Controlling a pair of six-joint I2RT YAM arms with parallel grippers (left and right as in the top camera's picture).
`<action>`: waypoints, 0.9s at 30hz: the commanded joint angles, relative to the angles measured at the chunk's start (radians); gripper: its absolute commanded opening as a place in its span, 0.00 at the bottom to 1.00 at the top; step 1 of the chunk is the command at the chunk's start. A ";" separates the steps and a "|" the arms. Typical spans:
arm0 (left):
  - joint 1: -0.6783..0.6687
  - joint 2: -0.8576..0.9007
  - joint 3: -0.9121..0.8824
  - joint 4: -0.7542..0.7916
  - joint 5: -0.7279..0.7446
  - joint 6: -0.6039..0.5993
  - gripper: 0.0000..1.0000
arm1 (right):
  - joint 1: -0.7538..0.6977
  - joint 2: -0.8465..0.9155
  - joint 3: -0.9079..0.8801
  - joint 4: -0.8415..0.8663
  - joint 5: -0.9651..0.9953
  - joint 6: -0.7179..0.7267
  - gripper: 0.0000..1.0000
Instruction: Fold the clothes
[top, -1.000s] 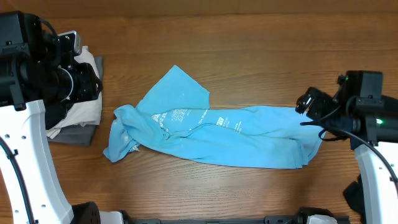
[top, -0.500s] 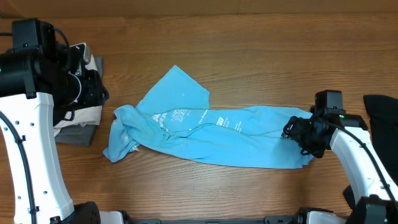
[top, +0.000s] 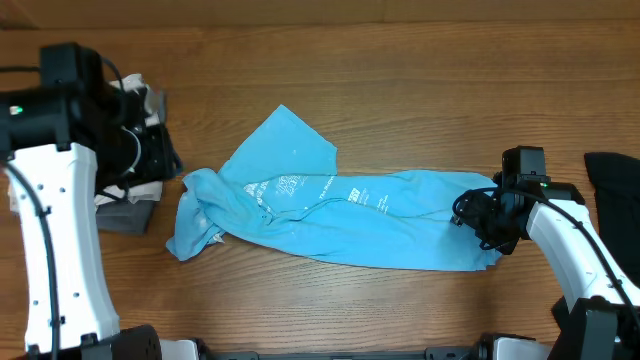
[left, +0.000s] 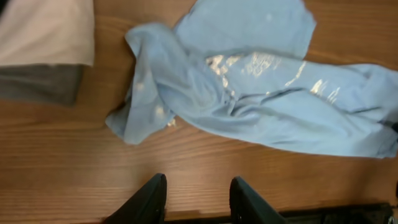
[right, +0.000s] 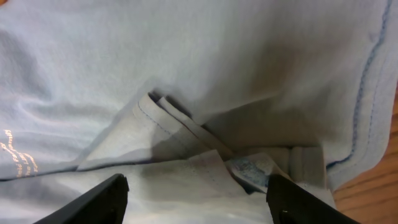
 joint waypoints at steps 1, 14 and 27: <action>-0.007 -0.005 -0.143 0.065 0.012 0.015 0.38 | -0.003 0.000 -0.003 0.002 -0.002 0.000 0.79; -0.007 -0.002 -0.656 0.482 0.026 -0.021 0.54 | -0.003 0.000 -0.003 -0.005 -0.001 -0.001 0.86; -0.005 -0.005 -0.564 0.508 -0.010 -0.068 0.44 | -0.003 0.000 -0.003 -0.013 -0.001 -0.005 0.88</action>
